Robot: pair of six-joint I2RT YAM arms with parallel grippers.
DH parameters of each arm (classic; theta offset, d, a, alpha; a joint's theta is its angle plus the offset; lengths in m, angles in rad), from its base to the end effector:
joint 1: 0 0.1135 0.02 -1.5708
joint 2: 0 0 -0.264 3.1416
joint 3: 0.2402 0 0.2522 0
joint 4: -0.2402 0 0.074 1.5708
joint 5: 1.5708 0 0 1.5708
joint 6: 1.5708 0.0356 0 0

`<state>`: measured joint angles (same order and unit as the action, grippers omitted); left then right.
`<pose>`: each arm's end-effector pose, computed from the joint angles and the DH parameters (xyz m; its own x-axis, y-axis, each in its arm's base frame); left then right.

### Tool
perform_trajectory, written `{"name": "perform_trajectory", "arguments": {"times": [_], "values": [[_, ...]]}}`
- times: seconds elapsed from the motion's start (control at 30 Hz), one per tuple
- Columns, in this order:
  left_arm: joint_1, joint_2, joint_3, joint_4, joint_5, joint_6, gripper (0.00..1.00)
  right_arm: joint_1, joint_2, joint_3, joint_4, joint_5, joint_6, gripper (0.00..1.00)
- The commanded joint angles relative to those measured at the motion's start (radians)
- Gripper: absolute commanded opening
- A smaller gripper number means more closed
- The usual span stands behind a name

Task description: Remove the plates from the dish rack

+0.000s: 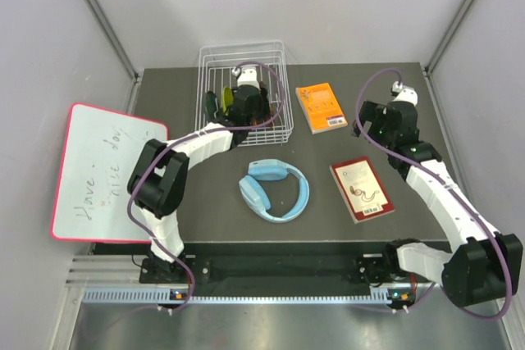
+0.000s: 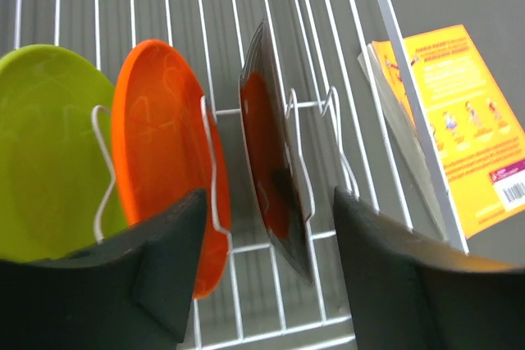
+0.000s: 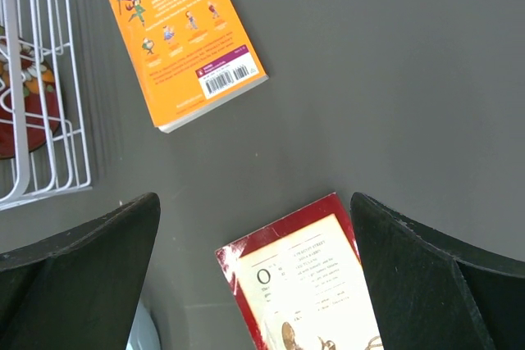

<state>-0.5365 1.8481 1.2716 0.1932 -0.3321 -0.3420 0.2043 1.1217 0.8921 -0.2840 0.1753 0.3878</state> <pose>0.3757 -0.2099 0.2439 -0.3777 -0.1442 -0.9146 0.1026 0.9752 -0.1962 0.2486 0.0452 0.3004 -0.4647 0.2840 -0.8387 0.1347 0.9588 0.2500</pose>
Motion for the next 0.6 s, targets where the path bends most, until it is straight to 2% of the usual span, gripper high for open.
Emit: {"name": "perform_trajectory", "arguments": {"times": [0.0,0.03,0.1,0.17,0.23,0.3,0.33,0.4,0.57], "values": [[-0.003,0.036,0.060,0.080,-0.027,-0.005,0.52,-0.006,0.021,0.016,0.029,0.009,-0.006,1.00],[-0.002,0.048,0.067,0.080,-0.027,-0.005,0.44,-0.005,0.026,0.015,0.029,0.009,-0.006,1.00],[-0.003,0.060,0.074,0.081,-0.025,-0.008,0.36,-0.008,0.033,0.015,0.029,0.010,-0.006,1.00],[-0.002,0.068,0.077,0.083,-0.024,-0.009,0.37,-0.006,0.041,0.013,0.025,0.009,-0.007,1.00],[-0.003,0.076,0.080,0.083,-0.019,-0.008,0.31,-0.009,0.049,0.014,0.023,0.010,-0.007,1.00],[-0.003,0.085,0.087,0.074,-0.021,-0.008,0.20,-0.009,0.049,0.015,0.022,0.012,-0.007,1.00],[-0.002,0.088,0.094,0.068,-0.019,-0.008,0.08,-0.011,0.052,0.015,0.020,0.013,-0.007,1.00],[-0.002,0.097,0.109,0.048,-0.018,-0.006,0.00,-0.009,0.052,0.013,0.017,0.012,-0.009,1.00],[-0.006,0.102,0.124,0.035,-0.054,0.011,0.00,-0.011,0.043,0.010,0.002,0.015,-0.007,1.00]]}}
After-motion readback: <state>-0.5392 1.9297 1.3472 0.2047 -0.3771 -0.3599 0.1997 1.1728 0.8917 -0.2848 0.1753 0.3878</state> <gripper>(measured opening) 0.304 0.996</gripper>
